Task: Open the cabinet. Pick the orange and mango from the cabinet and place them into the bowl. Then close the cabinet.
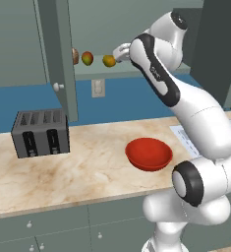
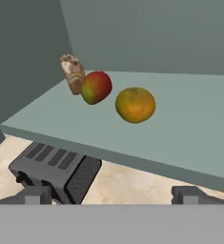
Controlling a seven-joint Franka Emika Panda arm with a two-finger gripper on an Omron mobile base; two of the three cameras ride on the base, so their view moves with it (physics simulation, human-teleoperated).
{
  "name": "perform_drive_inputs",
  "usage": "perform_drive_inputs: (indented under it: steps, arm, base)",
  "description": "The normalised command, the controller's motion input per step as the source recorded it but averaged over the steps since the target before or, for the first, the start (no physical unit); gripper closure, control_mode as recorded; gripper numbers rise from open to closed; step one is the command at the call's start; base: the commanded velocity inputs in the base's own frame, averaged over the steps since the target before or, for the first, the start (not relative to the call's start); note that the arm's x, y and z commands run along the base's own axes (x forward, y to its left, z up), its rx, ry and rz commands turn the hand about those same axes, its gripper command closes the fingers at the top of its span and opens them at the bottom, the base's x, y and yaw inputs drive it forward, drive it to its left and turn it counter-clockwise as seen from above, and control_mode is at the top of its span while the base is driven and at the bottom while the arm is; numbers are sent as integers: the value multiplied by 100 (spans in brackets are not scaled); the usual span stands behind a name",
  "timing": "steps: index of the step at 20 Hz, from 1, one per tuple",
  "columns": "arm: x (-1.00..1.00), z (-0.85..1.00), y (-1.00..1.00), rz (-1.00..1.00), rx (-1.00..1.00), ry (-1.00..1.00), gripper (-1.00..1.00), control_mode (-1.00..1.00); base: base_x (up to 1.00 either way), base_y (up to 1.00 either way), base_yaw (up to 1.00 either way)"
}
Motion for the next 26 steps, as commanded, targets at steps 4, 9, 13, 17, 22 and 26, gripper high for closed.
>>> perform_drive_inputs:
  steps: [4, 9, 13, 17, 22, 26]
  arm:
    - [58, -22, 0, -2, -1, -2, -100, -100]
    - [55, -9, 1, -3, 0, -1, -100, -100]
    - [41, 0, 10, -4, 0, 0, -100, -100]
    - [2, 0, 0, -1, 0, 0, -100, -100]
    - [2, -1, 2, 0, 0, 0, -100, -100]
    - [19, -10, 13, 0, -1, 0, -100, -100]
  base:
    - [0, 0, 0]
    - [0, 0, 0]
    - [0, 0, 0]
    - [0, 0, 0]
    - [0, 0, 0]
    - [0, 0, 0]
